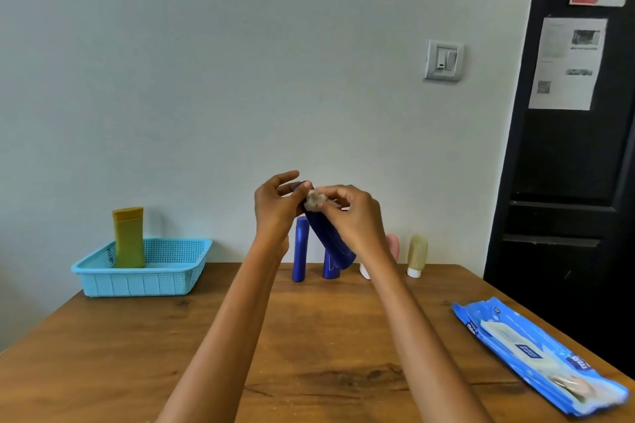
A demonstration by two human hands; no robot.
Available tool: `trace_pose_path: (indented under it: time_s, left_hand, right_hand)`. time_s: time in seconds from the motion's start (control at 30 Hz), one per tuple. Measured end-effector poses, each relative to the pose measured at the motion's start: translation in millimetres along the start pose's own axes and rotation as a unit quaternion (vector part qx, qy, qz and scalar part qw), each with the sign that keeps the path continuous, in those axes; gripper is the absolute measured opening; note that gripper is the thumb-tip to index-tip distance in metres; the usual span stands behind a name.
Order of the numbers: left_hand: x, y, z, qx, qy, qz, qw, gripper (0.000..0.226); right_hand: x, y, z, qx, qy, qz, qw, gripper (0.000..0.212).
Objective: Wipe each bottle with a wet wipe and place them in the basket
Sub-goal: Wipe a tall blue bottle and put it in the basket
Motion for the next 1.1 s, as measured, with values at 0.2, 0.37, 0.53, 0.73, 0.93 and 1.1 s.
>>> trace_pose_path:
  time_s: [0.2,0.37,0.53,0.73,0.93,1.1]
  left_hand:
    - [6.1,8.2,3.0,0.013,0.014,-0.011,1.000,0.039]
    - [-0.8,-3.8,2.2,0.041,0.006,-0.056,0.998,0.034]
    - [2.6,3.1,2.6,0.036,0.010,-0.032,0.999,0.034]
    - [-2.7,-3.9,0.0,0.040,0.025,-0.041,0.998,0.029]
    - [4.4,12.1,0.8,0.001,0.045,0.041,0.998,0.030]
    - [2.0,14.3,-6.4,-0.051,0.089,0.050,0.994,0.033]
  right_hand:
    - [5.0,5.2,19.8,-0.025,-0.037,0.001,0.999,0.010]
    - [1.2,3.3,5.6,0.006,0.049,0.069,0.996,0.014]
    - [2.4,2.4,6.9,-0.010,0.039,-0.037,0.998,0.004]
    - [-1.7,5.3,1.6,0.006,0.098,0.068,0.993,0.016]
    - [-4.5,-4.7,3.5,-0.027,0.096,-0.077,0.992,0.031]
    - [-3.2,-4.3,8.0,-0.091,0.115,-0.116,0.982,0.048]
Point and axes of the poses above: each hand's wrist, its own x-axis towards the middle knuckle, its own y-axis out of the back of the hand, z = x × y, the point moved 5 cm from there along x, towards the middle knuckle, and after that the axes turned 7 degrees about z, right-handed, at the moved point
